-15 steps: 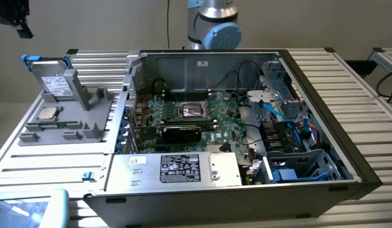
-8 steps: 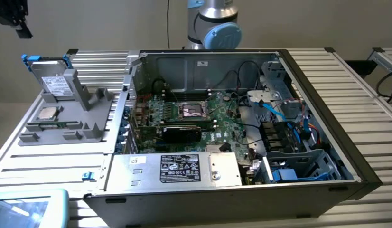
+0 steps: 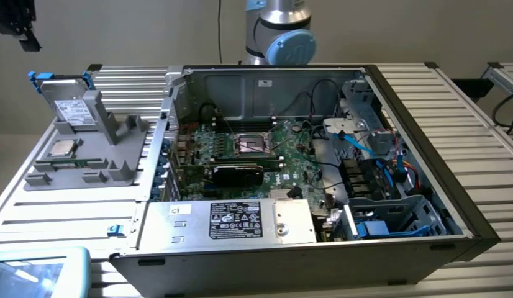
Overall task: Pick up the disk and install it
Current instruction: 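Pick up the disk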
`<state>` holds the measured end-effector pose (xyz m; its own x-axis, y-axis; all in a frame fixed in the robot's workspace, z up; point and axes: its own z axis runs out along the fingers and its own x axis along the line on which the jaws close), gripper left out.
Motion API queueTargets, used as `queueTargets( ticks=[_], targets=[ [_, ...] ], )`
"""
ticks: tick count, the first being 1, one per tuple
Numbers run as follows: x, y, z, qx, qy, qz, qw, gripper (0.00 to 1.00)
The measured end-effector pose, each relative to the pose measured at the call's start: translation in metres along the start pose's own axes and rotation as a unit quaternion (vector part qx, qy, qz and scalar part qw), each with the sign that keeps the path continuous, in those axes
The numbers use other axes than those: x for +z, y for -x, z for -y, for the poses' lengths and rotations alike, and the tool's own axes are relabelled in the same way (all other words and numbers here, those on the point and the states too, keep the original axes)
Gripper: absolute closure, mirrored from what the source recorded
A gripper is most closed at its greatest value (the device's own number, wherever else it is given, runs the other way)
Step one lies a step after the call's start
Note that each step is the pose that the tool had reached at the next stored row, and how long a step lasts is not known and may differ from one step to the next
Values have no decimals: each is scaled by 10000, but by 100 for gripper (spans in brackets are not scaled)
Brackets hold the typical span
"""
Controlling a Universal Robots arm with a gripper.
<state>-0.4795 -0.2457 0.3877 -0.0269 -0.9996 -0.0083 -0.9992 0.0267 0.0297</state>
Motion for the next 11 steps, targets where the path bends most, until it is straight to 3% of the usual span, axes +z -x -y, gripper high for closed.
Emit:
queueTargets(
  ticks=[6,7,8,10,11],
  targets=[
    [19,0,-6,-15,8,1,10000,58],
    [26,0,-6,-19,13,0,10000,58],
    [40,0,-7,-24,15,0,10000,51],
    [76,2,-10,-27,16,0,10000,51],
    [94,3,-13,-28,16,0,10000,45]
  ],
)
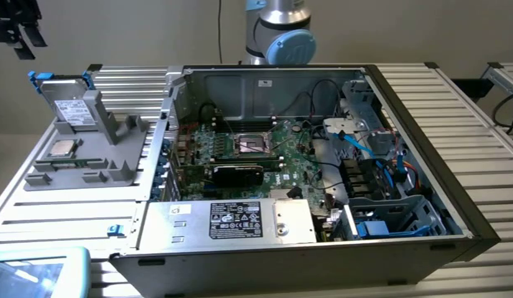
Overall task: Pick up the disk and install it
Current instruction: 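Pick up the disk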
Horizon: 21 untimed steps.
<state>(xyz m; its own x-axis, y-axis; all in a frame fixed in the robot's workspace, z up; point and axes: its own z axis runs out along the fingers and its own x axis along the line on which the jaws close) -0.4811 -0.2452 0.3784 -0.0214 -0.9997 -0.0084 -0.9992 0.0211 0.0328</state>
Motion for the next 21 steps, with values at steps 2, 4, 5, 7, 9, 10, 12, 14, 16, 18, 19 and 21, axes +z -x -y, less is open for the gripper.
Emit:
queueTargets(
  ticks=[2,4,5,7,9,10,12,14,16,18,19,21],
  targets=[
    [35,1,-6,-1,0,-7,10000,45],
    [68,3,-13,-2,-1,-19,10000,45],
    [85,3,-15,-4,-1,-23,10000,45],
    [118,2,-17,-27,1,-25,10000,45],
    [151,2,-19,-48,2,-26,10000,45],
    [168,2,-19,-58,3,-26,10000,45],
    [205,2,-17,-79,4,-28,10000,43],
    [240,2,-16,-100,5,-29,9999,37],
    [278,1,-15,-118,5,-29,9999,37],
    [314,1,-14,-132,5,-30,9999,37],
    [332,1,-13,-138,5,-30,9999,37],
    [369,0,-12,-150,5,-31,9999,37]
  ],
)
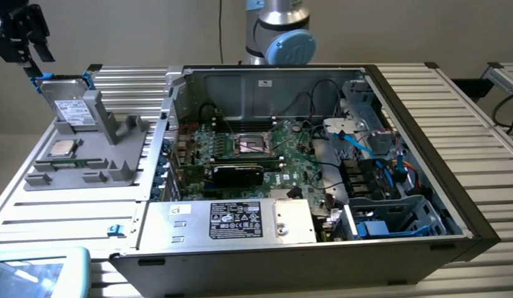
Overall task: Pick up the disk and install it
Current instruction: 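Pick up the disk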
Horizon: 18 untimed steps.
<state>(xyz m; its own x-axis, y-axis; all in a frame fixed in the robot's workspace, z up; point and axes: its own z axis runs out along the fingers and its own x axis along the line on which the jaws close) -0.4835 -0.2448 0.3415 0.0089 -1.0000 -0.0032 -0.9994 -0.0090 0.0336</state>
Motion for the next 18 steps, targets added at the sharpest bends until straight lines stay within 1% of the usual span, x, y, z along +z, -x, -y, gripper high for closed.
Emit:
queueTargets(
  ticks=[8,18],
  targets=[
    [144,-2,5,-49,18,-1,10000,37],
    [326,-3,11,-81,18,-3,10000,37]
  ],
)
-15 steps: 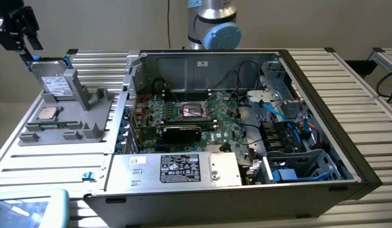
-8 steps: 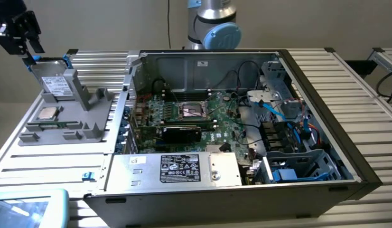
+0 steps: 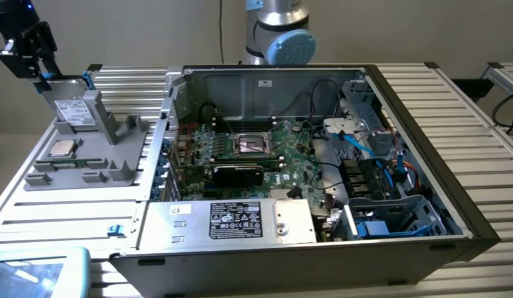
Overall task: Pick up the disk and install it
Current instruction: 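Pick up the disk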
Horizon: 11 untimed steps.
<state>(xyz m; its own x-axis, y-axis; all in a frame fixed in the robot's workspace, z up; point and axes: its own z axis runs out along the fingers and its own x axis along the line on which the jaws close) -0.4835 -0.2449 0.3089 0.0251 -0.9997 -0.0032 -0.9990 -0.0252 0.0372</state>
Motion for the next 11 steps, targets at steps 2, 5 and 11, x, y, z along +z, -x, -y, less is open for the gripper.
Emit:
queueTargets(
  ticks=[2,5,11],
  targets=[
    [36,0,1,1,0,0,10000,37],
    [91,0,4,-8,1,0,10000,37],
    [200,0,20,-15,9,0,10000,37]
  ],
)
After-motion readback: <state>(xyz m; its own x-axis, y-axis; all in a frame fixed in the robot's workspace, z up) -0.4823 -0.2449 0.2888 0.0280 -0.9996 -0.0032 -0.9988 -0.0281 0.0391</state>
